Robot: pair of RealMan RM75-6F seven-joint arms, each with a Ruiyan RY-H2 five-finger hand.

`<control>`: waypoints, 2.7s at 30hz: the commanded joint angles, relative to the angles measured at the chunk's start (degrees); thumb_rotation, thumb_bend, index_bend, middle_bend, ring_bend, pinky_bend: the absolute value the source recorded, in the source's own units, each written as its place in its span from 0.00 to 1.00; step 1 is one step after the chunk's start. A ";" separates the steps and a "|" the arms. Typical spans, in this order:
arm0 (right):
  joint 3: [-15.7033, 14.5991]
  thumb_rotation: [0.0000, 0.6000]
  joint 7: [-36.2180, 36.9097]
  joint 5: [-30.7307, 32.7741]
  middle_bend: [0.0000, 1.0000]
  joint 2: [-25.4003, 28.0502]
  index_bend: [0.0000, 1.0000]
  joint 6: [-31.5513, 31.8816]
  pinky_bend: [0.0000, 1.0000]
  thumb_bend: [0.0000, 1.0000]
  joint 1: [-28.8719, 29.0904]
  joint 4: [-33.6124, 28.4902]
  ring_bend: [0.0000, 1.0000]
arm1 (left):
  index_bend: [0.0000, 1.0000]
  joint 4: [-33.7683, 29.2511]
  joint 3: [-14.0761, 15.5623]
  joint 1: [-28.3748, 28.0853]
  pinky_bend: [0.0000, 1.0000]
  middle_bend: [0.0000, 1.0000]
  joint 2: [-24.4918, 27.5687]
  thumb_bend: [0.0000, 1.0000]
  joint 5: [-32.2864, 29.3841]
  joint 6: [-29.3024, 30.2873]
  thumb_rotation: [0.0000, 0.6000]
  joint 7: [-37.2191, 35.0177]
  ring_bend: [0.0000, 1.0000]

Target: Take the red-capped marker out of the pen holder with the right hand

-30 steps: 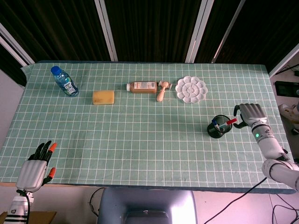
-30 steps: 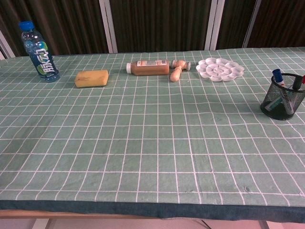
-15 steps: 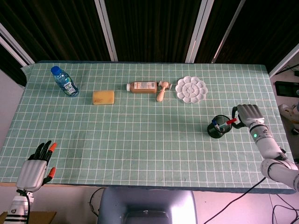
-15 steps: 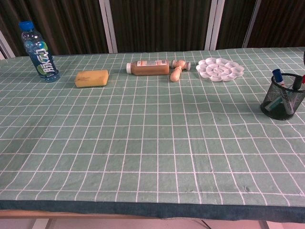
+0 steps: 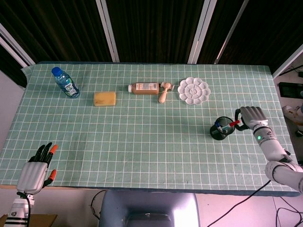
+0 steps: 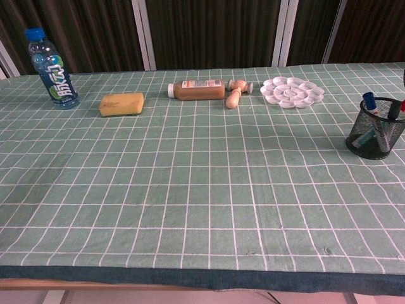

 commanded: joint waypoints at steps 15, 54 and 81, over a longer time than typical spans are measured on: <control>0.30 1.00 3.91 -2.63 1.00 3.36 0.86 0.18 1.00 0.75 -0.95 -3.63 1.00 | 0.06 -0.11 -0.04 0.00 0.36 0.00 0.06 0.39 -0.16 0.00 1.00 -0.17 0.03; 8.18 1.00 13.53 -37.70 1.00 -17.78 0.87 37.16 1.00 0.78 -4.55 -1.02 1.00 | 0.06 -0.05 -0.41 0.24 0.36 0.00 0.04 0.39 -0.61 0.72 1.00 -0.19 0.03; 2.48 1.00 44.88 -40.94 1.00 -32.68 0.63 23.60 1.00 0.77 1.91 22.45 1.00 | 0.06 -0.20 -0.51 0.01 0.36 0.00 0.43 0.39 -1.20 0.09 1.00 -0.76 0.04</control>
